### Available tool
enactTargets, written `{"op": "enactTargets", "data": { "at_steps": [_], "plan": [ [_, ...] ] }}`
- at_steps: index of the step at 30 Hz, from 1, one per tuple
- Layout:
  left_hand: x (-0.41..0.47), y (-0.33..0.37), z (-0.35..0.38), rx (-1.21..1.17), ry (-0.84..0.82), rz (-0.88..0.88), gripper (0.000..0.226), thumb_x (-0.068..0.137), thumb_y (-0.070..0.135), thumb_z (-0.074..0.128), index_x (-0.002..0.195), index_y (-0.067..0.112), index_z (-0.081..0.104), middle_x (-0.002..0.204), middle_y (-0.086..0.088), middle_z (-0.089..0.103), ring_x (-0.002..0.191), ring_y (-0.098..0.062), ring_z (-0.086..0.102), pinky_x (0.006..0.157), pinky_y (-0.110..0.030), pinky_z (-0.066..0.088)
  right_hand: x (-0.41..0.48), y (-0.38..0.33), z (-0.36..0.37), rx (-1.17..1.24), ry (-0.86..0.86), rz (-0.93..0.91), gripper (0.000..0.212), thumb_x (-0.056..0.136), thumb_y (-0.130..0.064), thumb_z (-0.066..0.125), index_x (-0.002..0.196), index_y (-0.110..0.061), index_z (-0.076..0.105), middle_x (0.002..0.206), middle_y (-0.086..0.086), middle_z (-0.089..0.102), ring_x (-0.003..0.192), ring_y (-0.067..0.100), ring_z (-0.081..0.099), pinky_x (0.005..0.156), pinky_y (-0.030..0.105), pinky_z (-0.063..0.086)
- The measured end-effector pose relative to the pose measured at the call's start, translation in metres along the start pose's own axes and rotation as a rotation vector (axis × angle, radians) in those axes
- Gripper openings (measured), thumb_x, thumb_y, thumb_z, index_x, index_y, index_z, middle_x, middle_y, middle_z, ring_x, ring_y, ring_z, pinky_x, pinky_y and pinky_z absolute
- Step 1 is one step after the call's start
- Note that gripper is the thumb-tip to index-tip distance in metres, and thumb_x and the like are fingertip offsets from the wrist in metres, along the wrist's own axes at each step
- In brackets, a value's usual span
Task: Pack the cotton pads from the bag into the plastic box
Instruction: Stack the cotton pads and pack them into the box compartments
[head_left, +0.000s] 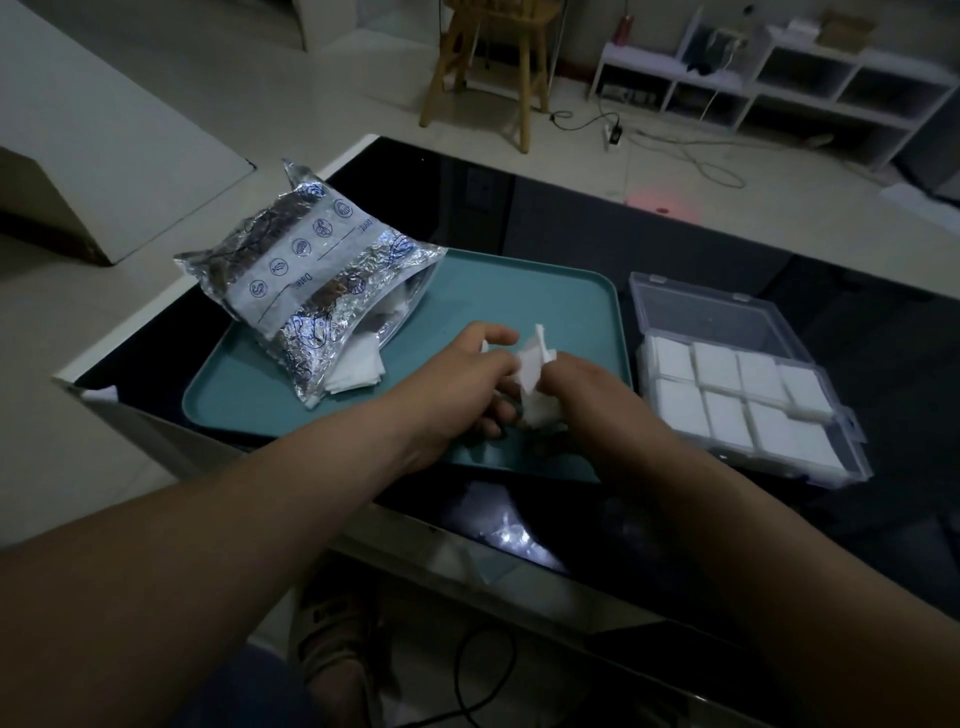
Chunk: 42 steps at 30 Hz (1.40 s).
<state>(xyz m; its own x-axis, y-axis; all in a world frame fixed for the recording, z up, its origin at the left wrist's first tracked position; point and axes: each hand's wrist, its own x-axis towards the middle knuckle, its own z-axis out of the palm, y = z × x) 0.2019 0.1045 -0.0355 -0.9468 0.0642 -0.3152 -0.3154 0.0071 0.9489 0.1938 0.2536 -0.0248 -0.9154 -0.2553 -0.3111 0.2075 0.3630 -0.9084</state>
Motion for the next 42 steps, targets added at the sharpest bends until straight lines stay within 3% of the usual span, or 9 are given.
{"op": "enactTargets", "data": {
  "at_steps": [5, 8, 10, 15, 21, 27, 32, 37, 42],
  "plan": [
    [-0.002, 0.006, 0.006, -0.034, -0.010, 0.001, 0.019, 0.104, 0.020, 0.046, 0.121, 0.019, 0.055, 0.089, -0.012, 0.060, 0.050, -0.016, 0.058, 0.050, -0.028, 0.037, -0.004, -0.006, -0.003, 0.174, 0.021, 0.086, 0.027, 0.098, -0.015, 0.041, 0.094, -0.012, 0.068, 0.078, 0.009, 0.072, 0.078, 0.028, 0.067, 0.066, 0.037, 0.050],
    [-0.008, 0.007, 0.010, -0.001, -0.010, 0.031, 0.006, 0.102, 0.016, 0.054, 0.107, 0.016, 0.050, 0.088, -0.017, 0.066, 0.051, -0.017, 0.058, 0.049, -0.028, 0.039, -0.008, -0.005, -0.006, 0.003, 0.012, -0.030, 0.031, 0.103, -0.019, 0.040, 0.093, -0.018, 0.069, 0.072, -0.009, 0.072, 0.078, 0.021, 0.069, 0.064, 0.038, 0.055],
    [-0.010, 0.009, 0.013, -0.007, -0.029, 0.039, 0.010, 0.103, 0.024, 0.057, 0.104, 0.015, 0.051, 0.090, -0.017, 0.064, 0.053, -0.017, 0.058, 0.049, -0.027, 0.041, -0.011, -0.003, -0.008, -0.169, 0.001, -0.129, 0.036, 0.109, -0.035, 0.040, 0.094, -0.024, 0.070, 0.078, -0.016, 0.071, 0.076, 0.013, 0.069, 0.064, 0.034, 0.059],
    [-0.012, 0.009, 0.015, 0.027, -0.142, 0.031, 0.036, 0.100, 0.051, 0.057, 0.101, 0.015, 0.054, 0.083, -0.004, 0.064, 0.062, -0.018, 0.059, 0.053, -0.027, 0.045, -0.014, 0.000, -0.011, -0.445, 0.075, -0.200, 0.038, 0.109, -0.047, 0.040, 0.100, -0.026, 0.071, 0.085, -0.008, 0.075, 0.076, 0.010, 0.070, 0.075, 0.042, 0.060],
    [0.000, 0.000, 0.013, 0.112, -0.001, 0.127, 0.010, 0.101, 0.020, 0.058, 0.093, 0.015, 0.056, 0.085, -0.011, 0.065, 0.058, -0.021, 0.058, 0.047, -0.026, 0.039, -0.009, 0.002, -0.013, -0.427, 0.134, -0.142, 0.034, 0.105, -0.035, 0.048, 0.092, -0.013, 0.071, 0.082, 0.005, 0.075, 0.070, 0.022, 0.072, 0.073, 0.053, 0.060],
    [0.009, 0.004, 0.002, -0.032, 0.148, 0.075, 0.029, 0.089, 0.012, 0.064, 0.067, 0.022, 0.048, 0.073, -0.008, 0.055, 0.054, -0.018, 0.048, 0.050, -0.026, 0.030, -0.006, 0.000, -0.023, -0.295, 0.234, -0.085, 0.024, 0.101, -0.022, 0.047, 0.099, -0.012, 0.069, 0.091, 0.002, 0.075, 0.068, 0.017, 0.072, 0.064, 0.044, 0.061],
    [0.010, 0.009, 0.003, -0.337, 0.160, -0.009, 0.013, 0.090, 0.003, 0.050, 0.083, 0.014, 0.053, 0.086, -0.011, 0.070, 0.075, -0.023, 0.070, 0.060, -0.028, 0.043, -0.010, -0.003, -0.013, -0.282, 0.177, -0.104, 0.024, 0.102, -0.024, 0.048, 0.098, -0.012, 0.069, 0.091, 0.002, 0.074, 0.068, 0.016, 0.071, 0.060, 0.045, 0.060],
    [0.009, 0.007, 0.001, -0.478, 0.092, -0.203, 0.005, 0.093, 0.019, 0.055, 0.097, 0.015, 0.054, 0.066, -0.002, 0.053, 0.055, -0.017, 0.062, 0.060, -0.030, 0.057, -0.013, -0.006, -0.009, -0.279, 0.177, -0.135, 0.024, 0.103, -0.025, 0.046, 0.102, -0.013, 0.067, 0.093, 0.002, 0.073, 0.065, 0.013, 0.068, 0.059, 0.044, 0.060],
    [0.011, 0.002, 0.002, -0.461, 0.002, -0.285, 0.022, 0.096, 0.033, 0.061, 0.099, 0.013, 0.053, 0.071, -0.005, 0.045, 0.052, -0.015, 0.042, 0.042, -0.021, 0.032, -0.014, -0.004, -0.006, -0.361, 0.192, -0.148, 0.025, 0.104, -0.029, 0.046, 0.101, -0.011, 0.063, 0.092, 0.006, 0.073, 0.070, 0.022, 0.071, 0.061, 0.047, 0.059]
  ]
}}
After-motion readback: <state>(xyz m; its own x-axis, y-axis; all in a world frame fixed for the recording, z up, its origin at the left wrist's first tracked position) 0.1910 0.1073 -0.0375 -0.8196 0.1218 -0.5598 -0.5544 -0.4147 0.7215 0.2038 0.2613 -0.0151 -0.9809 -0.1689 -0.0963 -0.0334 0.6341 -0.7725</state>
